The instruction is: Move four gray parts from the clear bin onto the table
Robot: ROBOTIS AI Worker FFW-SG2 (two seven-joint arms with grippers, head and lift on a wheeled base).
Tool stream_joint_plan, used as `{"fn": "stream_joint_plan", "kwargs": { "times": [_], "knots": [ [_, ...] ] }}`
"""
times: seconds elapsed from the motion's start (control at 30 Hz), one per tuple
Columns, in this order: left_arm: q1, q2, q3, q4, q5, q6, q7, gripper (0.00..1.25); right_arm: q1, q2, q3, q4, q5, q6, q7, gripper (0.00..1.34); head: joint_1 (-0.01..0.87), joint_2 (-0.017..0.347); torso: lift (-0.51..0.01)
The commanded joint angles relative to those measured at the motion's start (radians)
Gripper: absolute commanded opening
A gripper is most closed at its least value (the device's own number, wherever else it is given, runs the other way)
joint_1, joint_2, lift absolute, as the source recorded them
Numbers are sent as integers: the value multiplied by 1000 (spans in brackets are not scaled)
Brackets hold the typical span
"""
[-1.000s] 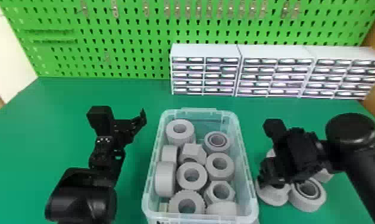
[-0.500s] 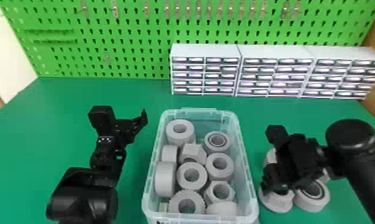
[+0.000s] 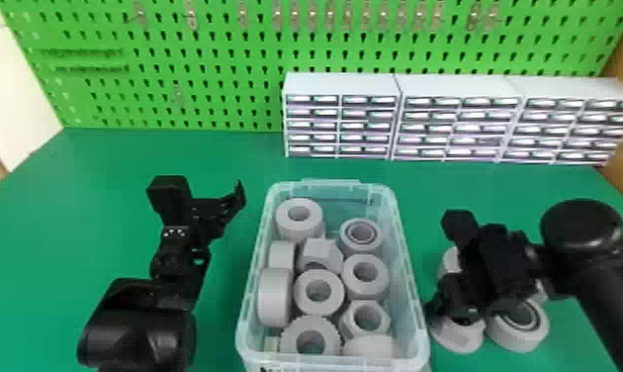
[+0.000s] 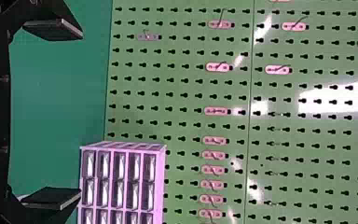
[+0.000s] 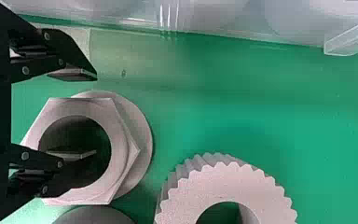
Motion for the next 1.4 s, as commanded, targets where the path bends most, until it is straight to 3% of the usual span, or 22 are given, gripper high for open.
{"fn": "stream_joint_plan", "kwargs": {
  "times": [0.0, 0.2, 0.5, 1.07, 1.37],
  "knots": [
    [0, 0, 0, 0, 0, 0, 0, 1146, 0, 0, 0, 0, 1, 1, 0, 695, 693, 72, -52],
    [2, 0, 0, 0, 0, 0, 0, 1146, -5, 0, -2, 0, 0, 1, 0, 798, 693, 72, -52],
    [3, 0, 2, 0, 0, 0, 0, 1146, -20, 1, -22, -41, -23, 1, 0, 799, 693, 72, -52],
    [5, 0, 2, 0, 0, 0, 0, 1146, 1, 11, -158, -262, -87, 1, 0, 799, 693, 72, -52],
    [5, 0, -1, 1, 0, 0, 2, 1146, 21, 23, -220, -397, -123, -106, 3, 799, 693, 72, -52]
  ]
}}
